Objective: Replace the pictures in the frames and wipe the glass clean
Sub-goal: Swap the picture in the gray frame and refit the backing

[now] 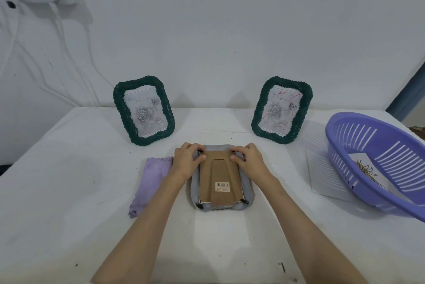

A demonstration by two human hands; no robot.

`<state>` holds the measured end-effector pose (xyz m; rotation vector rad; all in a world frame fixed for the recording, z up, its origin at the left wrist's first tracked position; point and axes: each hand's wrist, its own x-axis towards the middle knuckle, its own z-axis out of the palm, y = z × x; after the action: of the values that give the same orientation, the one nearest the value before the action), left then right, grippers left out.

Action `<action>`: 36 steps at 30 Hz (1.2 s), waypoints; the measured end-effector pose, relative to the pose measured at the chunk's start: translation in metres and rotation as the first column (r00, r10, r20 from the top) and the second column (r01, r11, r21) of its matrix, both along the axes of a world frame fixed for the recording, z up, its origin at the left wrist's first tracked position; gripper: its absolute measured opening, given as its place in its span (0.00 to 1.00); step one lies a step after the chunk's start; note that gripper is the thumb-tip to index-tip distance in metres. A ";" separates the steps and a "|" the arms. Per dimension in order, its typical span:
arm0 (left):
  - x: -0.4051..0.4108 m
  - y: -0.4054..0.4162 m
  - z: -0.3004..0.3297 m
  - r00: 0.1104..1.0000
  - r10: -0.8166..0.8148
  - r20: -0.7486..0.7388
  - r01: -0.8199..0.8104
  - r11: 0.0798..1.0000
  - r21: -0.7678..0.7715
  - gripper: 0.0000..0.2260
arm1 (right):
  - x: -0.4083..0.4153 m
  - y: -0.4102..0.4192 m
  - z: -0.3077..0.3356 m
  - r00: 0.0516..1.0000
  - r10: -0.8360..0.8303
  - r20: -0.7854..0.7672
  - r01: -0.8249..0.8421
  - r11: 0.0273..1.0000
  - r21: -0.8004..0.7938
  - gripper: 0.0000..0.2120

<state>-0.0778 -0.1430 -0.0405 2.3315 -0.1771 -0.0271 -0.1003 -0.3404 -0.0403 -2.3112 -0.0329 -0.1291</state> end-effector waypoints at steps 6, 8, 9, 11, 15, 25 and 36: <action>-0.038 0.025 0.015 0.950 -0.297 -0.097 0.302 0.953 0.037 0.15 | -0.001 0.001 -0.001 1.000 -0.008 0.022 0.008 1.000 -0.012 0.16; -0.051 0.036 0.011 0.916 -0.364 -0.170 0.380 0.922 0.072 0.24 | -0.004 0.002 0.001 1.000 -0.018 0.026 0.019 1.000 -0.015 0.15; -0.055 0.039 0.008 0.911 -0.374 -0.171 0.392 0.915 0.089 0.31 | -0.005 0.004 0.001 0.999 -0.028 0.031 0.029 0.999 -0.030 0.15; -0.059 0.038 0.000 0.928 -0.352 -0.125 0.367 0.921 0.129 0.32 | -0.012 0.008 -0.001 0.993 -0.060 0.102 0.072 0.991 -0.116 0.13; -0.065 0.028 -0.004 0.957 -0.287 -0.029 0.287 0.958 0.008 0.18 | -0.049 0.025 -0.001 0.962 0.010 0.273 0.056 0.971 -0.234 0.09; -0.073 0.026 0.003 0.988 -0.151 -0.024 0.152 0.988 0.039 0.16 | -0.103 0.055 -0.001 0.946 0.154 0.286 -0.065 0.953 -0.296 0.25; -0.071 0.026 0.004 0.988 -0.144 -0.047 0.146 0.989 0.025 0.14 | -0.097 0.061 0.009 0.965 0.144 0.219 -0.017 0.868 -0.497 0.23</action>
<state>-0.1489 -0.1167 -0.0364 2.3393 -0.3256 -0.1550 -0.1971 -0.2791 -0.0311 -2.7841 -0.3279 -0.4114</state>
